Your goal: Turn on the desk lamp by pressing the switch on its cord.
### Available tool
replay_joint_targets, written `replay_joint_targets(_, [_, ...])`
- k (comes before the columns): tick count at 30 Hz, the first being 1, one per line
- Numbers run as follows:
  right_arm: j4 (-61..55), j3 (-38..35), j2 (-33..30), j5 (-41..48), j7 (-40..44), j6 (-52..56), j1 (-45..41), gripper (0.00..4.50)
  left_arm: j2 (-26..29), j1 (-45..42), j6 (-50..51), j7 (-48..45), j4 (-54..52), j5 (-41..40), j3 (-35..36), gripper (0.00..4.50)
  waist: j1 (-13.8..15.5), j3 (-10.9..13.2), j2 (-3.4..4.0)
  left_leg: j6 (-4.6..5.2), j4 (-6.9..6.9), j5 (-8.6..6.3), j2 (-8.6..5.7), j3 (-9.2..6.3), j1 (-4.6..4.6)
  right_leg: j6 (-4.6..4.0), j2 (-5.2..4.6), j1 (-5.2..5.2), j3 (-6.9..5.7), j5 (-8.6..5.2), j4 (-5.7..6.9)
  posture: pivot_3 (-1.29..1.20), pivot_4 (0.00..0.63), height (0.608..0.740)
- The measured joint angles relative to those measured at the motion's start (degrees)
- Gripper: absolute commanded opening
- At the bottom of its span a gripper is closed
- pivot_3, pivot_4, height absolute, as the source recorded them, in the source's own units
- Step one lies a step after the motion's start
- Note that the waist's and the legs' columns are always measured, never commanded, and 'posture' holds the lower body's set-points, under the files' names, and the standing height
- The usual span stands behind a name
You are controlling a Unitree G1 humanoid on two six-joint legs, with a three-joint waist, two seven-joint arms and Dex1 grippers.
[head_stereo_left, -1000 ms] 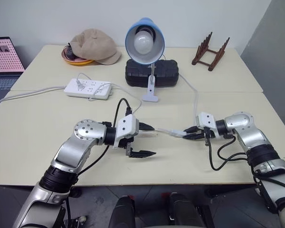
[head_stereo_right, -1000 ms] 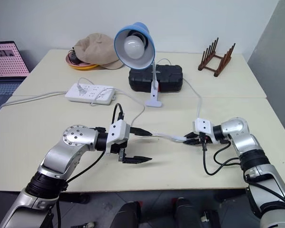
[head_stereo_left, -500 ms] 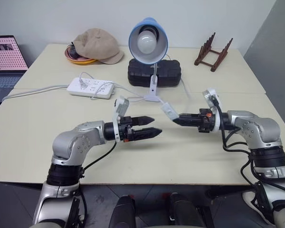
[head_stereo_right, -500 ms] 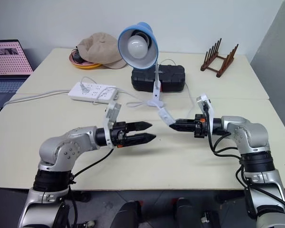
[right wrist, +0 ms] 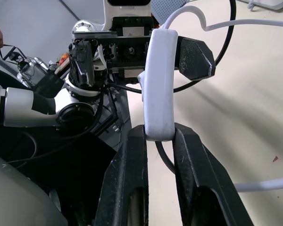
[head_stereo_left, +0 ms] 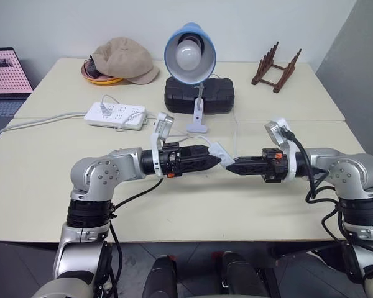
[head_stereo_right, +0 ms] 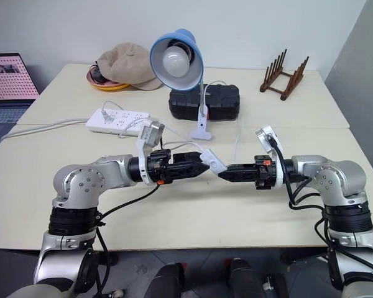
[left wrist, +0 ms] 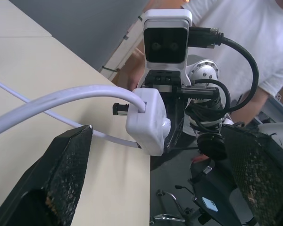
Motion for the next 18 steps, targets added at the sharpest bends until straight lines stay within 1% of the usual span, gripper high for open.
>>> replay_joint_targets(4, [-0.5, 0.0, -0.2, 1.0, -0.7, 0.3, 0.2, 0.37, -0.5, 0.0, 0.0, 0.0, 0.0, -0.1, -0.2, 3.81, 0.0, 0.0, 0.00, 0.00, 0.00, 0.00, 0.00, 0.00, -0.01, 0.00, 0.00, -0.01, 0.00, 0.00, -0.01, 0.00, 0.150, 0.740])
replay_joint_targets(6, [-0.5, 0.0, -0.2, 1.2, -1.0, 0.3, 0.2, 0.37, -0.5, 0.0, -0.1, -0.1, 0.0, -0.1, -0.3, 3.36, 0.0, 0.0, 0.00, 0.00, 0.00, 0.00, 0.00, 0.00, -0.01, 0.00, 0.00, -0.01, 0.00, 0.00, -0.02, 0.00, 0.150, 0.740])
replay_joint_targets(8, [-0.6, 0.0, -0.2, 1.5, -1.0, 0.3, 0.2, 0.37, -0.5, 0.0, -0.1, -0.2, 0.0, -0.1, -0.3, 3.07, 0.0, 0.0, 0.00, 0.00, 0.00, 0.00, 0.00, 0.00, -0.02, 0.00, 0.00, -0.01, 0.00, 0.00, -0.02, 0.00, 0.150, 0.740])
replay_joint_targets(14, [-0.7, 0.0, -0.3, 2.1, -1.2, 0.4, 0.2, 0.37, -0.6, 0.1, -0.1, -0.2, -0.1, -0.4, -0.3, 1.73, 0.0, 0.0, 0.00, 0.00, 0.00, 0.00, 0.00, 0.00, -0.08, 0.00, 0.00, -0.05, 0.00, 0.00, -0.05, 0.00, 0.150, 0.740])
replay_joint_targets(18, [-0.8, 0.0, -0.3, 2.4, -1.2, 0.4, 0.2, 0.37, -0.6, 0.2, -0.1, -0.2, -0.1, -0.5, -0.3, 0.97, 0.0, 0.0, 0.00, 0.00, 0.00, 0.00, 0.00, 0.00, -0.11, 0.00, 0.00, -0.08, 0.00, 0.00, -0.06, 0.00, 0.150, 0.740])
